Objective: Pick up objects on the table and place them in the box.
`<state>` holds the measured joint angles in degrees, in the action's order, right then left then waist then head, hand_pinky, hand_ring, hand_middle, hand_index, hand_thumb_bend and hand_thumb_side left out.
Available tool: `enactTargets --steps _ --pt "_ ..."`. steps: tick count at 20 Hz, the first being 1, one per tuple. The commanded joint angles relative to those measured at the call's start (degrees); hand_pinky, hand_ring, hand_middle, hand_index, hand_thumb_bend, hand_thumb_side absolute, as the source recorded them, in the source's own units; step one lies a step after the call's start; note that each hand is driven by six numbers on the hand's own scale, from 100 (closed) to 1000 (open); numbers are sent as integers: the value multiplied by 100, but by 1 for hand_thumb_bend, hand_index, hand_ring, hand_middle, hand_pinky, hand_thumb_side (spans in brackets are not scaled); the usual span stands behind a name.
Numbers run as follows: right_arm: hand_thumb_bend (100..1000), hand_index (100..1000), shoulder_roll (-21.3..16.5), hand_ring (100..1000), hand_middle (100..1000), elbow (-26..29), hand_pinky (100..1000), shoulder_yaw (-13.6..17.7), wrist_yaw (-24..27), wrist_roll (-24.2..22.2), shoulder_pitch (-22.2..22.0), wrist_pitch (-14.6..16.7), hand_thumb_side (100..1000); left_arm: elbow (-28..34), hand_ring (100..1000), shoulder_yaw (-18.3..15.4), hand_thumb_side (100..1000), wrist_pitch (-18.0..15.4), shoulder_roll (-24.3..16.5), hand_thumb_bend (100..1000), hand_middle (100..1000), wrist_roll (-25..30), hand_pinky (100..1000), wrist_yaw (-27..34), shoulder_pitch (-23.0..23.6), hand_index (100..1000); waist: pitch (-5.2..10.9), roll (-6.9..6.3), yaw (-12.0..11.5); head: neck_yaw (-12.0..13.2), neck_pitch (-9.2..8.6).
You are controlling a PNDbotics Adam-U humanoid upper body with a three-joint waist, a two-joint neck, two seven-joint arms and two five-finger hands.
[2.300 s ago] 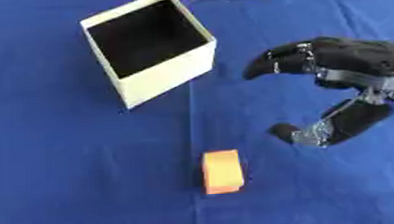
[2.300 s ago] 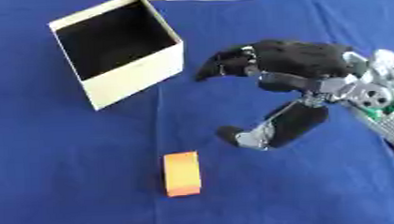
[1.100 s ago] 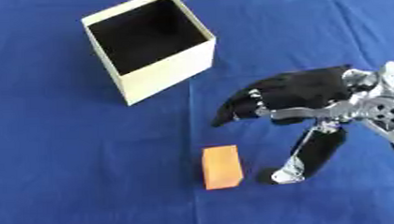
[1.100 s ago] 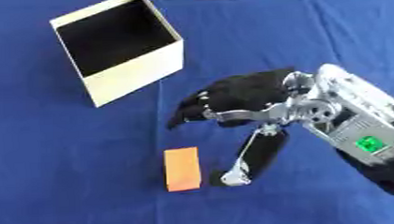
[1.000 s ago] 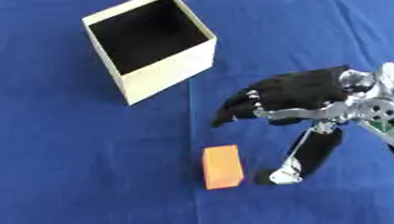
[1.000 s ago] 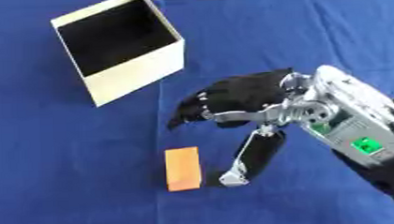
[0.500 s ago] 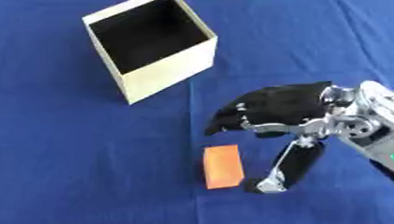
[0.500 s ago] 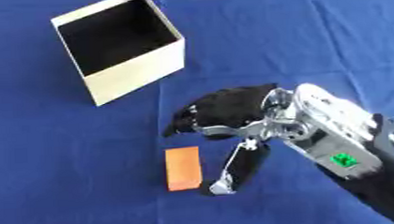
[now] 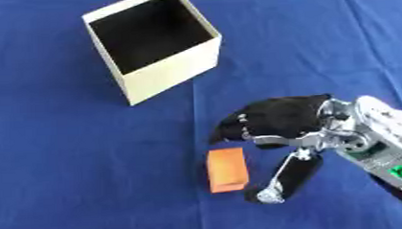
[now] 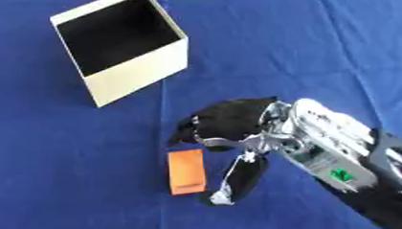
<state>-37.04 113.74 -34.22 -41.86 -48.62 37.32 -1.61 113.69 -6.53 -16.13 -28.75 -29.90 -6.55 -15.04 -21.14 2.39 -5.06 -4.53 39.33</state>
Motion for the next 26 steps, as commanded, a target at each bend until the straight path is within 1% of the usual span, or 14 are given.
enactTargets --steps 1,7,10,11,15,18,24,25,26 --pt "390 979 -19 919 864 85 900 86 -176 44 13 -143 470 90 552 -14 849 2 -74 582 614 13 574 24 -28 663 88 -34 -14 -23 5" --pt "374 973 63 908 816 54 887 105 -288 158 -28 -348 494 90 552 -14 849 13 -56 580 614 20 573 22 -31 662 53 -45 -28 -42 -34" --pt "374 973 82 908 816 29 887 91 -282 192 -24 -381 494 90 552 -14 849 14 -54 580 614 19 573 21 -33 662 49 -45 -30 -45 -37" --pt "358 940 105 903 751 23 881 83 -271 194 -21 -386 521 90 552 -13 849 13 -52 580 614 21 573 21 -35 657 43 -47 -36 -50 -38" --pt "348 901 220 897 712 -33 876 40 -215 184 20 -440 535 90 553 -12 849 10 -41 579 615 32 573 20 -44 656 22 -44 -57 -58 -40" --pt "327 851 264 890 662 -76 870 27 -203 208 24 -472 548 90 553 -12 848 11 -37 577 615 40 574 19 -46 656 16 -43 -62 -53 -40" --pt "327 851 279 890 662 -104 870 17 -176 239 28 -488 548 90 553 -15 848 11 -37 577 615 42 574 21 -46 656 15 -42 -63 -49 -38" --pt "228 709 281 829 511 -106 848 17 -174 242 27 -488 558 90 554 -15 848 11 -37 576 616 43 574 21 -46 656 15 -42 -63 -49 -39" --pt "198 705 312 822 507 -106 845 30 -142 274 16 -521 543 90 554 -16 848 14 -36 576 615 48 574 19 -45 655 21 -41 -59 -48 -51"
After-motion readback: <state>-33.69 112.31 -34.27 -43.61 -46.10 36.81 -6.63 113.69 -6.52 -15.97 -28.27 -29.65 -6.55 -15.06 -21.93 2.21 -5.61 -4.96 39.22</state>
